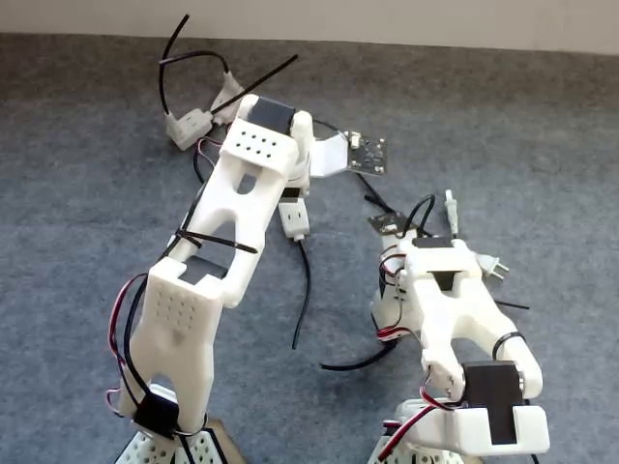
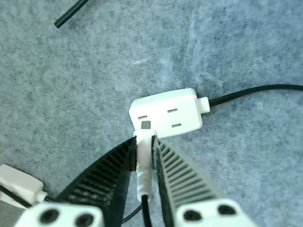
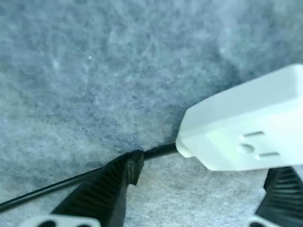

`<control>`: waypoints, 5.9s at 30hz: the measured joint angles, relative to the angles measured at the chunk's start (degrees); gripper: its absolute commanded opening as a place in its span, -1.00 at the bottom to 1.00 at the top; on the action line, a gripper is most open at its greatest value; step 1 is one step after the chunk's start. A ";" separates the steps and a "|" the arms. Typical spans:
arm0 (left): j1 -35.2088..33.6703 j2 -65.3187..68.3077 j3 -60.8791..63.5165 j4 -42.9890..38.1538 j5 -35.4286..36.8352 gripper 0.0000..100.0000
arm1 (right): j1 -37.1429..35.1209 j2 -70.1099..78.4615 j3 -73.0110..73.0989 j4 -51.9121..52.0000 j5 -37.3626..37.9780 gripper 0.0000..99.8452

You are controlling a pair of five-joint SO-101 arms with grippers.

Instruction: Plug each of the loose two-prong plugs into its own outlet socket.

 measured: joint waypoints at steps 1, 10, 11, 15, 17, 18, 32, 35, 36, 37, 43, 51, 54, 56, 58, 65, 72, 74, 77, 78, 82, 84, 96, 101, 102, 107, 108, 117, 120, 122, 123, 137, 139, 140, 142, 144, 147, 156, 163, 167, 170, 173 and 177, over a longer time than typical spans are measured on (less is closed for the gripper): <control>0.00 0.00 0.00 0.00 0.00 -0.99 | 0.00 0.00 0.00 0.00 0.00 -0.21; 0.00 0.35 0.00 0.00 0.00 -0.99 | 0.00 0.00 0.00 0.00 0.00 -0.21; 0.00 1.05 0.00 0.00 0.00 -0.99 | 0.00 0.00 0.00 0.00 0.00 -0.21; 0.00 4.31 -1.49 -0.53 -0.09 -0.99 | 0.00 0.00 0.00 0.00 0.00 -0.21; 0.00 5.36 -2.55 -0.53 -0.09 -0.99 | 0.00 0.00 0.09 0.00 0.00 -0.21; 0.00 5.71 -2.99 -0.44 -0.09 -0.99 | 0.00 0.00 0.09 0.00 0.00 -0.21; -0.35 6.86 -5.27 1.32 3.08 -0.99 | 0.00 0.00 0.09 0.00 0.00 -0.21; -0.44 7.56 -5.45 1.93 2.29 -0.99 | 0.00 0.00 0.09 0.00 0.00 -0.21; -0.44 8.00 -5.54 2.64 1.14 -0.99 | 0.00 0.00 0.09 0.00 0.00 -0.21; -0.44 8.79 -5.54 3.69 -0.09 -0.99 | 0.00 0.00 0.09 0.00 0.00 -0.21; 0.00 10.37 -5.63 5.54 -2.11 -0.99 | 0.00 0.00 0.09 0.00 0.00 -0.21; 2.29 7.38 -0.18 5.89 -2.11 -0.99 | 0.00 0.00 0.09 0.00 0.00 -0.21; 3.16 5.36 2.73 5.89 -2.11 -0.99 | -0.09 0.00 0.09 0.00 0.00 -0.21; 3.52 3.78 5.01 5.89 -2.11 -0.99 | -0.09 0.00 0.09 0.00 0.00 -0.21; 3.78 2.46 7.12 5.89 -2.11 -0.99 | -0.09 0.00 0.18 0.00 0.00 -0.21; 3.87 -2.64 14.77 6.07 -3.52 -0.99 | -0.09 0.00 0.18 0.00 0.00 -0.21; 3.87 -5.89 20.04 6.07 -5.63 -0.99 | -0.09 0.09 0.18 0.00 0.00 -0.21; 3.96 -5.89 20.13 6.07 -5.63 -0.99 | -0.09 0.09 0.18 0.00 0.00 -0.21; 4.66 -3.25 20.04 6.07 -5.63 -0.99 | -0.09 0.09 0.18 0.00 0.00 -0.21; 4.84 -2.55 20.04 6.07 -5.63 -0.99 | -0.09 0.09 0.18 0.00 0.00 -0.21; 6.07 -0.35 19.34 6.07 -5.63 -0.99 | -0.09 0.09 0.18 0.00 0.00 -0.21; 6.33 0.44 17.67 6.51 -5.63 -0.99 | -0.09 0.09 0.18 0.00 0.00 -0.21; 6.68 10.99 8.70 7.65 -5.80 -0.99 | -0.09 0.09 0.18 -0.09 0.00 -0.21; 6.68 11.08 8.44 7.74 -5.80 -0.99 | -0.09 0.09 0.18 -0.09 0.00 -0.21; 6.68 11.08 8.44 7.74 -5.80 -0.99 | -0.09 0.09 0.18 -0.09 0.00 -0.21; 4.40 11.08 8.44 7.74 -5.80 -0.98 | -0.09 0.09 0.18 -0.09 0.00 -0.21; 4.13 11.08 8.35 7.74 -5.80 -0.97 | -0.09 0.09 0.18 -0.09 0.00 -0.21; 3.25 4.48 7.12 7.30 -5.80 -0.61 | -0.09 0.09 0.26 -0.09 0.00 -0.21; 2.90 1.76 7.21 7.30 -5.80 -0.61 | -0.09 0.09 0.26 -0.18 0.00 -0.21; 2.73 -0.44 7.21 7.30 -5.80 -0.61 | -0.09 0.09 0.26 -0.18 0.00 -0.21; 2.73 -1.49 7.21 7.30 -5.80 -0.61 | -0.09 0.09 0.26 -0.18 0.00 -0.21; 2.73 -6.77 -6.77 3.52 30.24 -0.61 | -0.09 0.09 0.26 -0.18 0.00 -0.21; 2.02 -6.77 -6.95 3.43 42.55 -0.61 | -0.09 0.09 0.26 -0.18 0.00 -0.21; 1.49 -6.77 -6.95 3.43 49.23 -0.61 | -0.09 0.09 0.26 -0.18 0.00 -0.21; -0.09 -6.77 -6.95 4.92 62.51 -0.61 | -0.09 0.09 0.35 -0.35 0.00 -0.21; -2.20 -6.77 -6.95 6.51 75.69 -0.62 | -0.09 0.09 0.62 -0.70 0.00 -0.21; -4.66 -7.38 -4.84 6.95 91.87 -0.62 | -0.09 0.09 0.70 -0.79 0.00 -0.21; -2.73 -16.26 16.26 7.30 101.27 -0.62 | -0.09 0.09 0.70 -0.79 0.00 -0.21; -2.02 -17.93 32.70 2.37 101.54 -0.62 | -0.09 0.09 0.70 -0.79 -1.05 -0.21; -1.32 -15.12 37.54 -2.73 101.54 -0.62 | -0.09 0.09 0.79 -0.79 -2.99 -0.21; -1.23 -13.98 37.89 -5.27 101.54 -0.62 | -0.09 0.09 0.79 -0.79 -3.25 -0.21; -1.23 -13.01 37.89 -6.24 101.54 -0.62 | -0.09 0.09 0.79 -0.88 -3.60 -0.21; -1.23 -10.20 37.89 -8.79 101.54 -0.62 | -0.09 0.09 0.79 -0.88 -3.60 -0.21</control>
